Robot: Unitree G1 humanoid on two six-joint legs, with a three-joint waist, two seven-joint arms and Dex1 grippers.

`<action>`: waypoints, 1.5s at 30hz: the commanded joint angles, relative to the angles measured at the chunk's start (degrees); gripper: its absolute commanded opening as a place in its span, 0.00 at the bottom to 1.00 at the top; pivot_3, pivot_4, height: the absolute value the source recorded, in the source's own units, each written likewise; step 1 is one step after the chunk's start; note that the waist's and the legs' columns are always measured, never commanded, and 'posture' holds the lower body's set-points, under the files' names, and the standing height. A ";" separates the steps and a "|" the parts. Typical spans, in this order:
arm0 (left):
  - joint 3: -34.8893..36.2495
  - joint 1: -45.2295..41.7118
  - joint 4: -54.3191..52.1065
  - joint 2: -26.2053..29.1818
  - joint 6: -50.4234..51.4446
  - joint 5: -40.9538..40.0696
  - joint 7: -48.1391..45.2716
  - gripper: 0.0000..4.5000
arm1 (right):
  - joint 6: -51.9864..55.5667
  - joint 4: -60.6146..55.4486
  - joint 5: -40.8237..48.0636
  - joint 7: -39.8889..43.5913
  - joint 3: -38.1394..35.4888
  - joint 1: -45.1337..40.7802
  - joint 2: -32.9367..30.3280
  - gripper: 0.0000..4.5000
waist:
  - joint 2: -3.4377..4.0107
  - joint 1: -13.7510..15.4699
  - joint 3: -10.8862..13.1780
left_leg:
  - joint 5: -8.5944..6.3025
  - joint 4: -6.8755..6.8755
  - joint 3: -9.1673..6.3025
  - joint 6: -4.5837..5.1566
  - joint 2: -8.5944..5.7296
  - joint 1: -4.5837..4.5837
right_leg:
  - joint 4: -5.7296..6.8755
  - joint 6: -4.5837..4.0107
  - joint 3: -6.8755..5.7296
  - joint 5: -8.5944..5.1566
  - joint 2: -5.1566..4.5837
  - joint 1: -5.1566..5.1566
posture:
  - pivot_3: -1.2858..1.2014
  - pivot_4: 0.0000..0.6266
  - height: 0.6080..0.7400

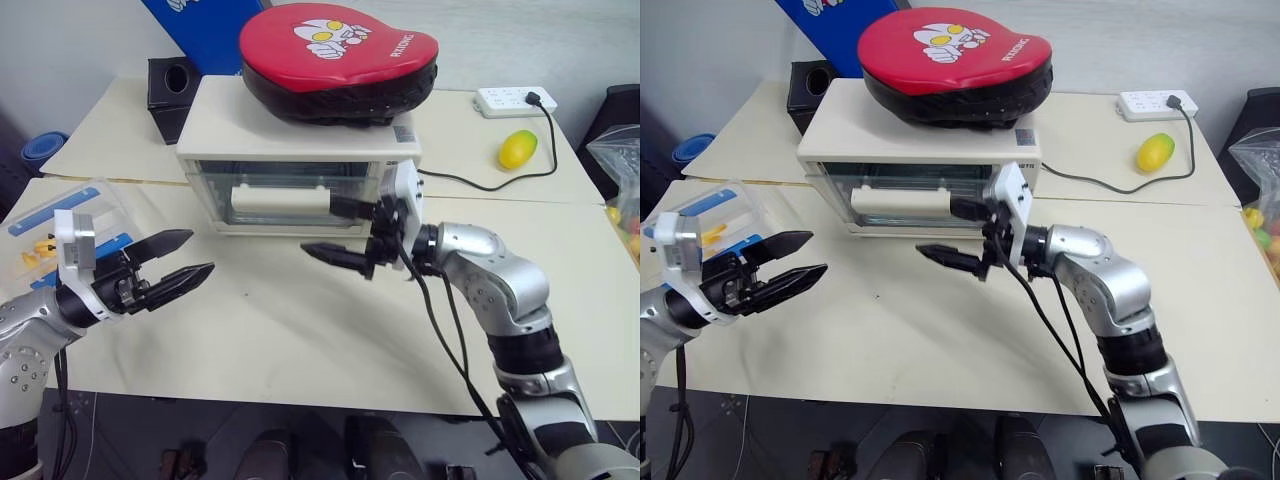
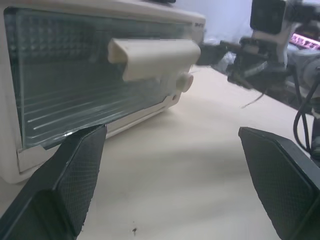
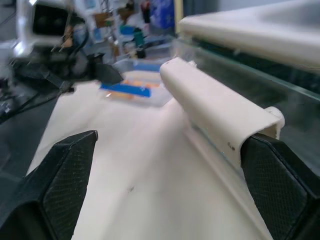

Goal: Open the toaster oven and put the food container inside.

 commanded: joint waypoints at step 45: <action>15.24 11.83 2.15 -19.67 -15.34 7.59 25.16 0.40 | -36.10 -0.68 -1.62 5.67 -12.61 23.44 2.27 1.00 | -0.06 1.03 0.00 | 0.02 0.02 0.10 -0.08 0.09 0.15 | -0.03 0.00 0.06 0.00 0.04 0.06 | 0.52 0.24 1.00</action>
